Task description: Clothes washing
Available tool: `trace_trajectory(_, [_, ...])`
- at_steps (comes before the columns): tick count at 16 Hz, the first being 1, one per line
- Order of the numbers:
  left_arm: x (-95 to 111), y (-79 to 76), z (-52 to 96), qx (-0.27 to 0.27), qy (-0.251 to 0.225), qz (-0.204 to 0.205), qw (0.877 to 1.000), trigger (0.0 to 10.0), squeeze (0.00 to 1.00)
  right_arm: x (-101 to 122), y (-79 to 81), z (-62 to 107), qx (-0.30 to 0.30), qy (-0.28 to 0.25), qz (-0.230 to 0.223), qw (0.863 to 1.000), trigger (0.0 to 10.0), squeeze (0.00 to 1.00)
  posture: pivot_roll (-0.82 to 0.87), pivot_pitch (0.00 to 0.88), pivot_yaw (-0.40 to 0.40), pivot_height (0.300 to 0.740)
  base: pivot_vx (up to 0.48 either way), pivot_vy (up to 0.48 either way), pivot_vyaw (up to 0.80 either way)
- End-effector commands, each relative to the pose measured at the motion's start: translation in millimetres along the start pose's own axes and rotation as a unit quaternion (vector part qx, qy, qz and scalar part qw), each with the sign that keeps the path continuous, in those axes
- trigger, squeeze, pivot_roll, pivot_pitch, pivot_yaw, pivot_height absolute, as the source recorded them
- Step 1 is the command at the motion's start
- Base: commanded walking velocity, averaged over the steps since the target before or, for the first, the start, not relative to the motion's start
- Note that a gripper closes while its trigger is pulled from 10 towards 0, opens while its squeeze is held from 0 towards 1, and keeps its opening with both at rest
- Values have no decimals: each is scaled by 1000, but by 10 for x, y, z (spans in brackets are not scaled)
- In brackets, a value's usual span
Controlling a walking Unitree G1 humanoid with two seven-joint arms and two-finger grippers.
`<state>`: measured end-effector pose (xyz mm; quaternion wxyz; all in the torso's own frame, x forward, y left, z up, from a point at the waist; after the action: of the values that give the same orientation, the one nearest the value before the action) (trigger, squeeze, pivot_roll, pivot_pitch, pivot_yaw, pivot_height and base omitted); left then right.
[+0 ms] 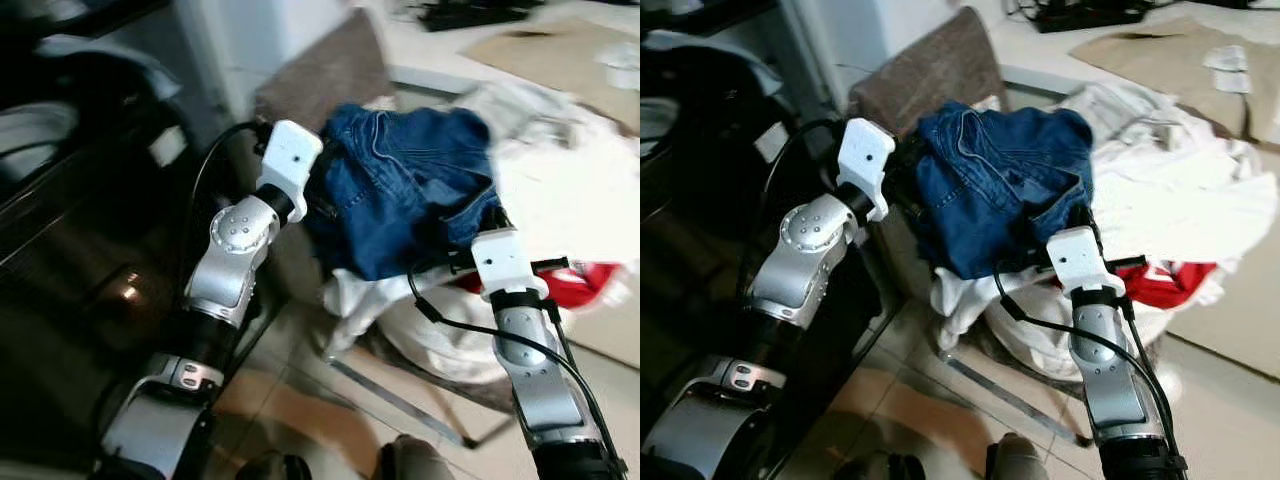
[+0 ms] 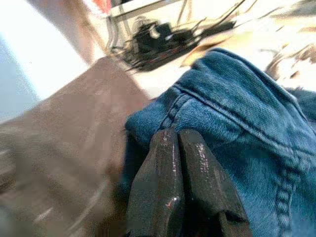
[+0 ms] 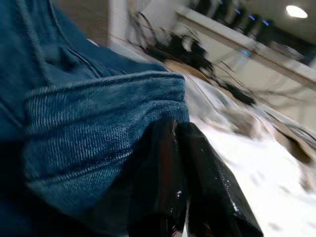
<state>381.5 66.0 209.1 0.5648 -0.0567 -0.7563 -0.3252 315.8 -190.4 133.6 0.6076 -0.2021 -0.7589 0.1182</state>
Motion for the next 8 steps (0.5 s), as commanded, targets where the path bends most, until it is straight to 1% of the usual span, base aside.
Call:
trace_trajectory(1, [22,21,17,3,6,-49,999,10000,1000,7,49,-9,12,-4,-6,1000,10000,0,-109,33,60,723,0,0,0])
trace_trajectory(2, [40,-10,6,-6,3,-55,998,10000,1000,-3,44,-7,12,-4,-6,1000,10000,0,-113,31,61,723,0,0,0])
trace_trajectory(3, [41,-18,4,-8,6,-51,999,10000,1000,-8,45,-4,13,-4,-6,1000,10000,0,-116,29,62,723,0,0,0])
trace_trajectory(5, [96,-92,18,-31,2,-51,998,10000,1000,-26,53,1,12,-4,-6,1000,10000,0,-128,25,67,723,0,0,0])
trace_trajectory(7, [123,-129,-1,-41,-1,-47,998,10000,1000,-24,50,10,10,-4,-7,1000,10000,0,-138,28,76,723,0,0,0])
trace_trajectory(8, [136,-124,-12,-37,5,-26,999,10000,1000,-30,41,26,7,-4,-7,1000,10000,0,-144,29,83,723,0,0,0])
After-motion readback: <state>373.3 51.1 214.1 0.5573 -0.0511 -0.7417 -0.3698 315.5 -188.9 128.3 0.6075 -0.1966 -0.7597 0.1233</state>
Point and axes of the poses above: a point about 5 cm out from each wrist's last joint towards the gripper, its own z axis pointing back from the gripper into the wrist, its own x axis along the axis of the wrist's last joint, y = z × x, the point moved 3 cm from there along -z, pointing out of the wrist towards the gripper, and after that the axes turned 6 degrees about -z, right-handed, at the moved point
